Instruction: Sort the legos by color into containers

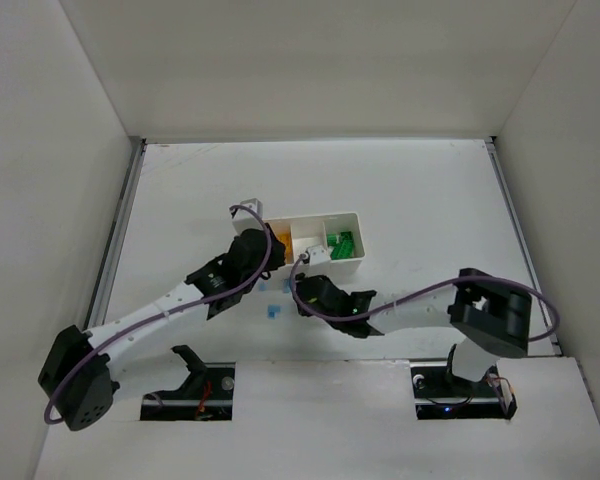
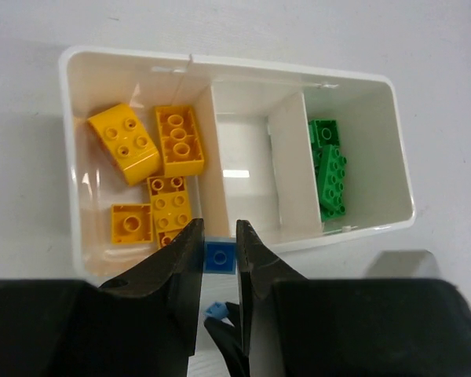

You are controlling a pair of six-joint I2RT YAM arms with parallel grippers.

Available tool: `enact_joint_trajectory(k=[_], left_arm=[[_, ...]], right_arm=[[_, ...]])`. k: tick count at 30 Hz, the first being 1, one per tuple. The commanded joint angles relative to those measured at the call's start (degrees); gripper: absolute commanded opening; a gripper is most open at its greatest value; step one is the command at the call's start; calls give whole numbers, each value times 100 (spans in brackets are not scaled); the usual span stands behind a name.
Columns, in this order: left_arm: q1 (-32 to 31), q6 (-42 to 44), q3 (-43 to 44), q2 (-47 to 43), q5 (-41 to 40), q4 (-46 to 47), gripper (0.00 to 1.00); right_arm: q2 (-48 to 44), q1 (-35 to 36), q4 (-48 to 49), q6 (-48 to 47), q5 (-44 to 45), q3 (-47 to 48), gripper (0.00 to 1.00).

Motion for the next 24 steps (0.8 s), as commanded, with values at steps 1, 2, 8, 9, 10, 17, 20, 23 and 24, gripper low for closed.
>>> enact_joint_trajectory(k=[1,2,8,9,10,17,20,23,24], left_arm=[[37,148,484,431,298,699,13],[45,183,598,615,360,778,13],[89,403,1178,1810,528,1200,14],[107,438,1292,1995,536,1209,14],[124,473,1398,2162,536,1218,14],[142,649,1926,2946,457,1174,29],[133,640,1874,2815,335,1174,45],[142,649,1672,2377,168,1165,52],[142,649,1541,2149,98,1148,52]], right_arm=[[-892,94,135,114,385,-390,23],[-1190,103,91,193,403,-583,24],[-2396,86,-146,387,385,-1138,24],[-2528,94,-181,387,368,-1165,24],[-2634,77,-199,370,350,-1191,24],[-3074,-213,-304,80,245,-1130,24],[-3048,-476,-269,-157,201,-981,24],[-2794,-766,-234,-280,166,-736,24],[-2662,-819,-208,-307,174,-639,24]])
